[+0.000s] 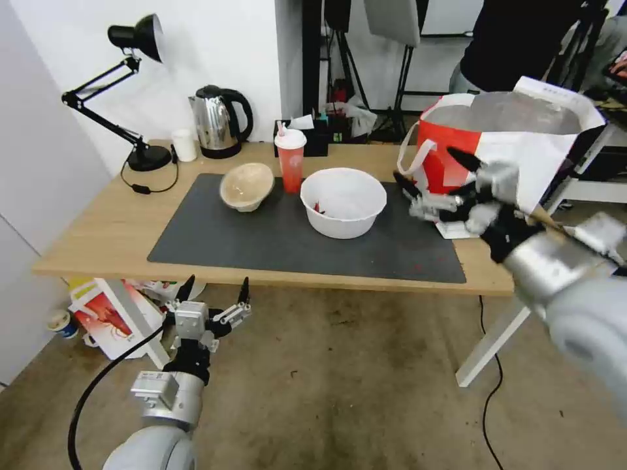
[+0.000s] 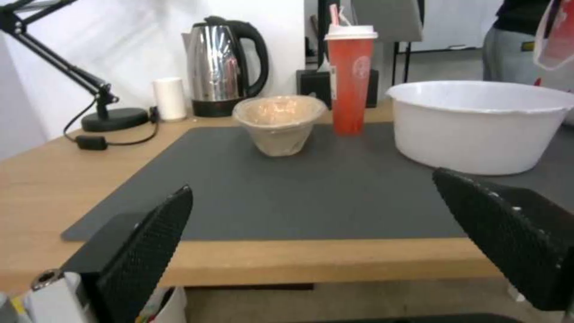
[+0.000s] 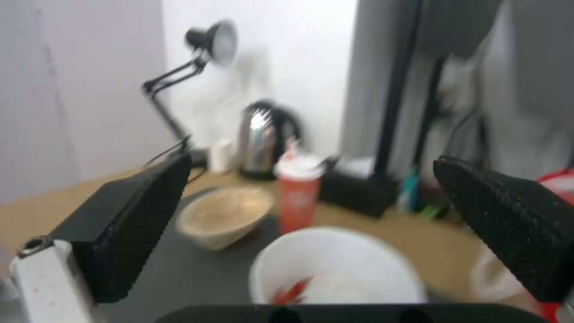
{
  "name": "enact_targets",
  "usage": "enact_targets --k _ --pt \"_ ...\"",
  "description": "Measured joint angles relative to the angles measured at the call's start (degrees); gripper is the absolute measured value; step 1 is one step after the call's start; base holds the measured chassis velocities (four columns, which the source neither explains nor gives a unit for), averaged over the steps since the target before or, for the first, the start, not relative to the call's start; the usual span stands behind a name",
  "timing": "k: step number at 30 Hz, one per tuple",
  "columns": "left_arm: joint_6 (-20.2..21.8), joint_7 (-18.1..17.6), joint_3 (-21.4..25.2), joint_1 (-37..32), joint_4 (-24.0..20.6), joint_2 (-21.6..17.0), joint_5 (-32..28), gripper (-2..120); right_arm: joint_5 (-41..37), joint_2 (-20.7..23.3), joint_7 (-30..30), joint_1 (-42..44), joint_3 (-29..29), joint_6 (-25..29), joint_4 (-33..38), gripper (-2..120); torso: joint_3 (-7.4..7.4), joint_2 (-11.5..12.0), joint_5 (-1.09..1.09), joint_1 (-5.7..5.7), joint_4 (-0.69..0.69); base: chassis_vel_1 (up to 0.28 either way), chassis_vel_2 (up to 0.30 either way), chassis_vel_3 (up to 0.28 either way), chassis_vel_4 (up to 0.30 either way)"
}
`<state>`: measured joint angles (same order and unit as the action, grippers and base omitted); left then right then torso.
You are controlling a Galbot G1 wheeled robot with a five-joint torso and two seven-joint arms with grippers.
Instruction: Pick up the trash from the table and place it into the takeout bag.
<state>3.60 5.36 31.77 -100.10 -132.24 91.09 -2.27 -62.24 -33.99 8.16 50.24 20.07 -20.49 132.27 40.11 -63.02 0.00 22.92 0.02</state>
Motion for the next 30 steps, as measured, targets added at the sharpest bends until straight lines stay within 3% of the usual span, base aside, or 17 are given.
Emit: enact_targets --k 1,4,5,9,11,13,14,18,20,27,30 --pt "0.0 0.0 0.0 0.0 0.0 0.0 0.0 100 0.0 0.0 0.0 0.0 0.0 0.0 0.0 100 0.00 0.0 0.00 0.00 0.00 0.000 0.000 0.000 0.000" --pt "-0.1 0.0 0.0 0.1 1.3 0.2 0.4 100 -8.1 0.2 0.1 -12.0 -6.7 -8.8 -3.1 100 0.00 0.0 0.00 0.00 -0.03 0.000 0.000 0.000 0.000" --pt "-0.1 0.0 0.0 0.1 1.3 0.2 0.4 100 -8.1 0.2 0.1 -12.0 -6.7 -8.8 -3.1 100 0.00 0.0 0.00 0.00 -0.03 0.000 0.000 0.000 0.000" --pt "-0.3 -0.1 0.8 0.0 2.0 0.2 0.1 100 -13.6 -1.7 -4.4 -25.7 -13.6 -20.0 -8.5 100 0.00 0.0 0.00 0.00 -0.03 0.000 0.000 0.000 0.000" --pt "-0.3 -0.1 0.9 0.0 2.1 0.2 0.1 100 -14.0 -2.1 -4.5 -27.4 -15.0 -20.7 -9.2 100 0.00 0.0 -0.02 0.00 -0.03 0.000 0.000 0.000 0.000" --pt "-0.3 -0.1 0.9 0.1 2.3 0.2 -0.2 100 -13.8 -4.3 -4.2 -33.6 -22.6 -21.6 -12.1 100 0.00 0.0 0.00 0.00 -0.02 0.000 0.000 0.000 0.000" --pt "-0.3 -0.1 0.9 0.1 2.3 0.2 -0.2 100 -13.8 -4.3 -4.2 -33.6 -22.6 -21.6 -12.1 100 0.00 0.0 0.00 0.00 -0.02 0.000 0.000 0.000 0.000" --pt "-0.2 -0.2 1.1 0.2 2.6 0.2 -0.9 100 -11.2 -6.6 -3.2 -40.7 -32.7 -21.6 -15.2 100 0.00 0.0 0.00 0.00 -0.02 0.000 0.000 0.000 0.000" --pt "-0.2 -0.2 1.1 0.2 2.6 0.2 -1.0 100 -11.0 -6.7 -3.2 -41.6 -34.0 -21.6 -15.5 100 0.00 0.0 -0.01 0.00 -0.02 0.000 0.000 0.000 0.000" --pt "-0.1 -0.3 1.2 0.6 3.3 0.1 -1.3 100 -9.3 -7.1 -4.1 -50.8 -47.2 -21.3 -19.3 100 0.00 0.0 -0.01 0.00 -0.03 0.000 0.000 0.000 0.000" --pt "-0.2 -0.4 1.3 0.5 3.3 0.1 -1.3 100 -8.6 -7.3 -4.2 -52.0 -49.0 -21.3 -19.9 100 0.00 0.0 0.00 -0.01 -0.03 0.000 0.000 0.000 0.000"
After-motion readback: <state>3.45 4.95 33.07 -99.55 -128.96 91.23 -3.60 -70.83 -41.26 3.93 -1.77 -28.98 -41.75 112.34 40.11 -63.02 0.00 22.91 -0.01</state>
